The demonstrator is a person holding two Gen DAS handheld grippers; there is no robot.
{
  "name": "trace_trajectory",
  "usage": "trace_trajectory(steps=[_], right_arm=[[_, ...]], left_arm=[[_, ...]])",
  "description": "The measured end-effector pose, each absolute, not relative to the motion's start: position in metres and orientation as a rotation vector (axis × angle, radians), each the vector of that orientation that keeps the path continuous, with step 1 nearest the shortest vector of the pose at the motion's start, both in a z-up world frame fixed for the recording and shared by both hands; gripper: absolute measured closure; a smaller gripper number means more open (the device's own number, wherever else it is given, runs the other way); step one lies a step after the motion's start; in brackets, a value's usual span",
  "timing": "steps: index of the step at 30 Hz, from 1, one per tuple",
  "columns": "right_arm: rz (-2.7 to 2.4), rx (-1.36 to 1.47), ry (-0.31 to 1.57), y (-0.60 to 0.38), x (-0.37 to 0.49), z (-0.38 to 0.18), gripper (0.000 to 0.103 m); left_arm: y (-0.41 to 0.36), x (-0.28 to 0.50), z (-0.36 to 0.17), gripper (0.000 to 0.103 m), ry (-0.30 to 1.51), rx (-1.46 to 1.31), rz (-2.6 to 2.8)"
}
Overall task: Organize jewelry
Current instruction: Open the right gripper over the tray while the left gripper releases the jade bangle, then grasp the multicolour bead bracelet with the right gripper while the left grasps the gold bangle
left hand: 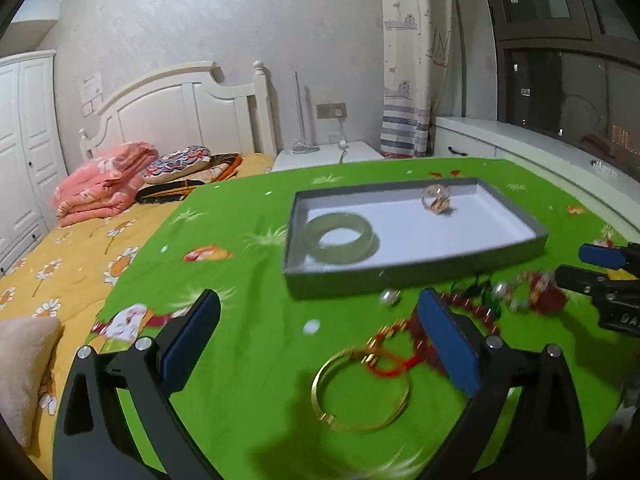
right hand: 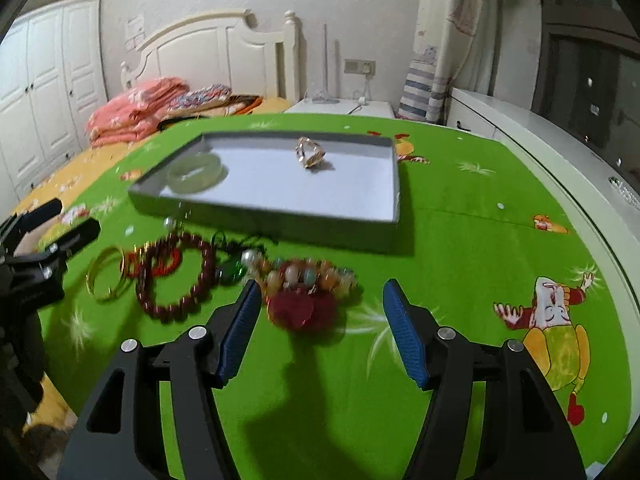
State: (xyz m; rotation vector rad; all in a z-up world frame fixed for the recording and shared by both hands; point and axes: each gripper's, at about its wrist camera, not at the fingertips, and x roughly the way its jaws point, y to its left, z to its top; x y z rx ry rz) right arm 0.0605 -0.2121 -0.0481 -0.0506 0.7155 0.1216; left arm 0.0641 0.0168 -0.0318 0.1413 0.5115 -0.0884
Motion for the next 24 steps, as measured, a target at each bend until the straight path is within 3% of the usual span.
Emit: trace_trajectory(steps=[24], right_arm=[[0.067, -0.301, 0.788, -0.168, 0.090, -0.059, 0.043]], left_arm=[[0.046, 0.077, -0.039, 0.005, 0.588, -0.014, -0.139]])
